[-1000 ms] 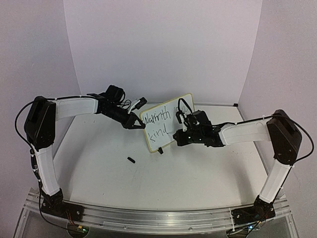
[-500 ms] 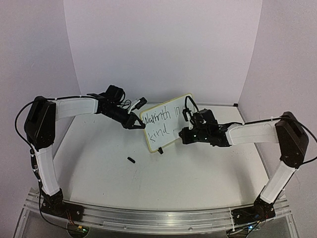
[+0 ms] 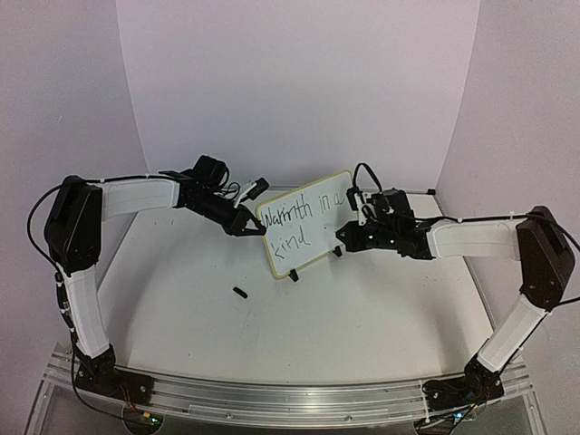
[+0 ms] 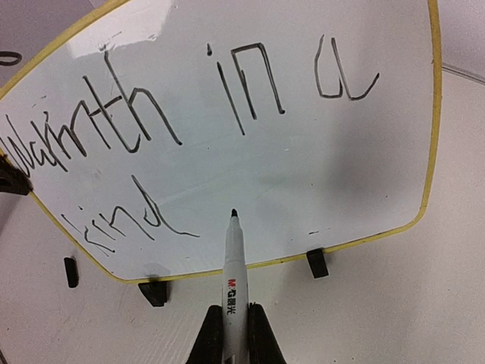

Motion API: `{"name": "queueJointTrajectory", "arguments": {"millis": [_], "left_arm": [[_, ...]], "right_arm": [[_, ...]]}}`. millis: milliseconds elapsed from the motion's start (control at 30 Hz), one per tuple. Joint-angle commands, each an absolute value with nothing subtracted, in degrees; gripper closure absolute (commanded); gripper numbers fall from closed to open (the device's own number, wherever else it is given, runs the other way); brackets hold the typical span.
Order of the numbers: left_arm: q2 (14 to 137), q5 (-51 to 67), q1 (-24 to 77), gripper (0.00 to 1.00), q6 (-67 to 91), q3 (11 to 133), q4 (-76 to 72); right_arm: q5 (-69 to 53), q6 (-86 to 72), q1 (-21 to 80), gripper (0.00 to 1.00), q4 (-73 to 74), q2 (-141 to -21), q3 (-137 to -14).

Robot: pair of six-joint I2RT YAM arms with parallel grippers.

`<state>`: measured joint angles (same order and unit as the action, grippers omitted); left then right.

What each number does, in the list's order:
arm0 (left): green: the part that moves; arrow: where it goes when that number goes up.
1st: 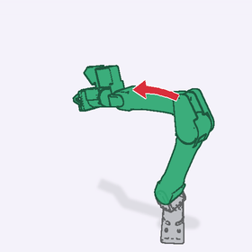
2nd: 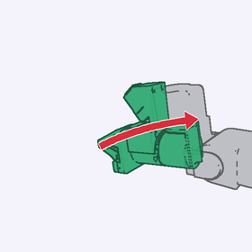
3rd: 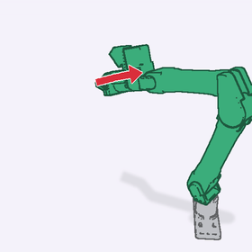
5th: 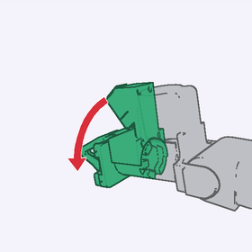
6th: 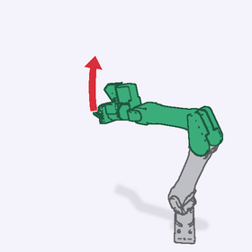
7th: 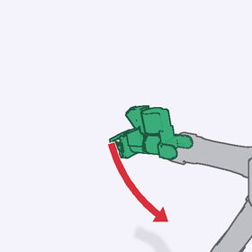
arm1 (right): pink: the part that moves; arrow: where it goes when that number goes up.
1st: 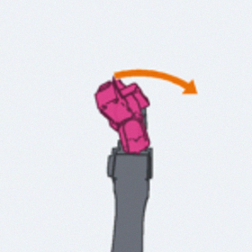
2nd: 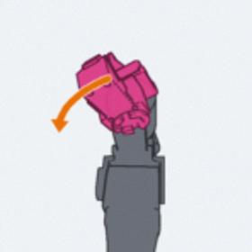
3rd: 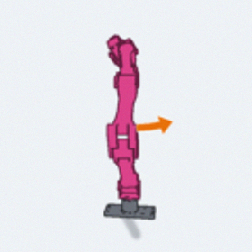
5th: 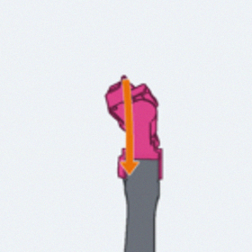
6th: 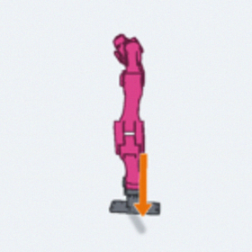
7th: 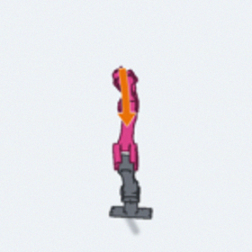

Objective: Write a sentence on the whiteboard
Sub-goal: Write on the whiteboard with the whiteboard.

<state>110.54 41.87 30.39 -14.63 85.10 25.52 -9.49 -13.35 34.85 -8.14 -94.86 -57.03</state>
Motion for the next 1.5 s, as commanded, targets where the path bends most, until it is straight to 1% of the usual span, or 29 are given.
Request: {"name": "queueJointTrajectory", "arguments": {"millis": [0,567,1033,1467], "left_arm": [[114.1,39.9,32.9,1.00,-16.0,83.8,33.6],[114.3,39.9,33.0,1.00,-16.0,83.8,33.5],[114.5,40.1,33.0,1.00,-16.1,83.8,33.4],[114.4,40.0,33.0,1.00,-16.1,83.8,33.4]], "right_arm": [[-12.4,-12.2,35.0,1.00,-9.4,-97.1,-60.6],[-11.5,-11.7,35.0,1.00,-9.6,-102.4,-63.5],[-9.9,-12.6,35.0,1.00,-9.6,-103.4,-61.4],[-8.2,-12.6,35.0,1.00,-9.0,-103.7,-62.7]]}}
